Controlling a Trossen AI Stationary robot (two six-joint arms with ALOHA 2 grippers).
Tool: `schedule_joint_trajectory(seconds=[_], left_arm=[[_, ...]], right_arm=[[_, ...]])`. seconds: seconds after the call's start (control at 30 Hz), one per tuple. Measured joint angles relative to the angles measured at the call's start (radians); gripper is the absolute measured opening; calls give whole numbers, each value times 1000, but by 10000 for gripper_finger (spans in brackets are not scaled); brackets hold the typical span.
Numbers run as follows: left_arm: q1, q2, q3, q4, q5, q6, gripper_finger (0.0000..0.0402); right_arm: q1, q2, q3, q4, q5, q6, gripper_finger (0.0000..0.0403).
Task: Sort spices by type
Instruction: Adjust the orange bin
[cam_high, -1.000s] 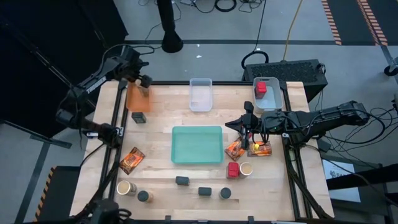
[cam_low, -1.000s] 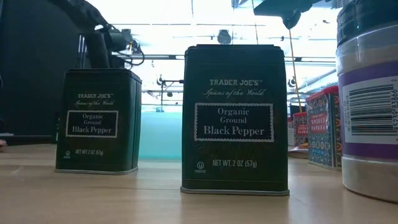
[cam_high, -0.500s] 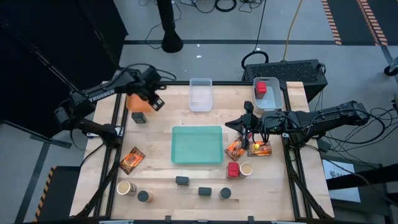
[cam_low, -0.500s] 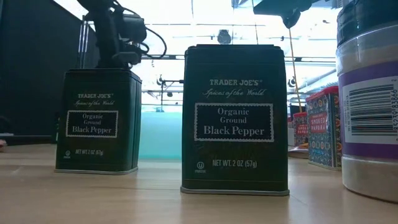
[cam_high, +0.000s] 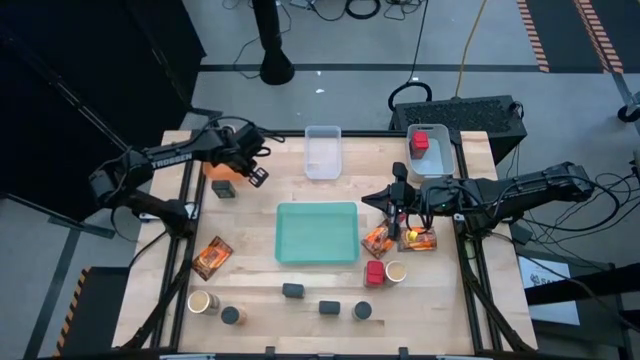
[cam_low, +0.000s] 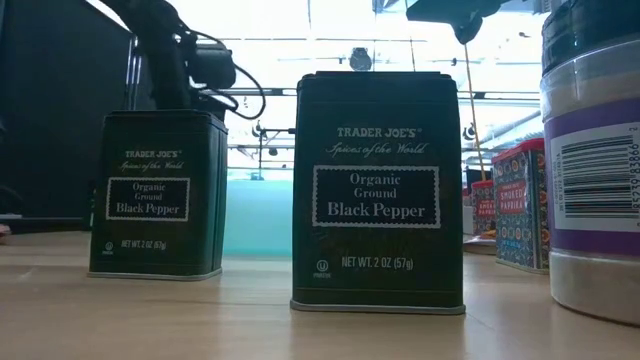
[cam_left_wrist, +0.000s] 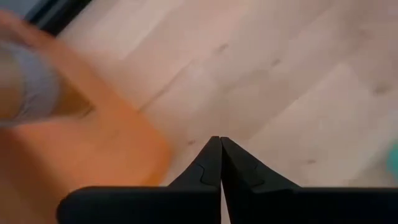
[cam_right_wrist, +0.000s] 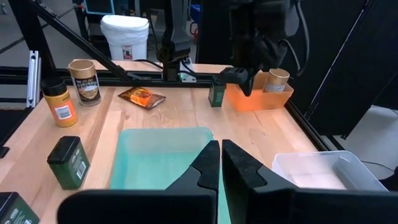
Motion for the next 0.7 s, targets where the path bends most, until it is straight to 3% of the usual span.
schedule_joint_trajectory(seconds=[0.2, 0.7], left_arm=[[3, 0, -17, 1, -106, -10, 3], [-4, 100, -17, 38, -86, -15, 1]], right_arm=[[0, 0, 0, 0, 0, -7, 0], [0, 0, 0, 5, 0, -9, 0]])
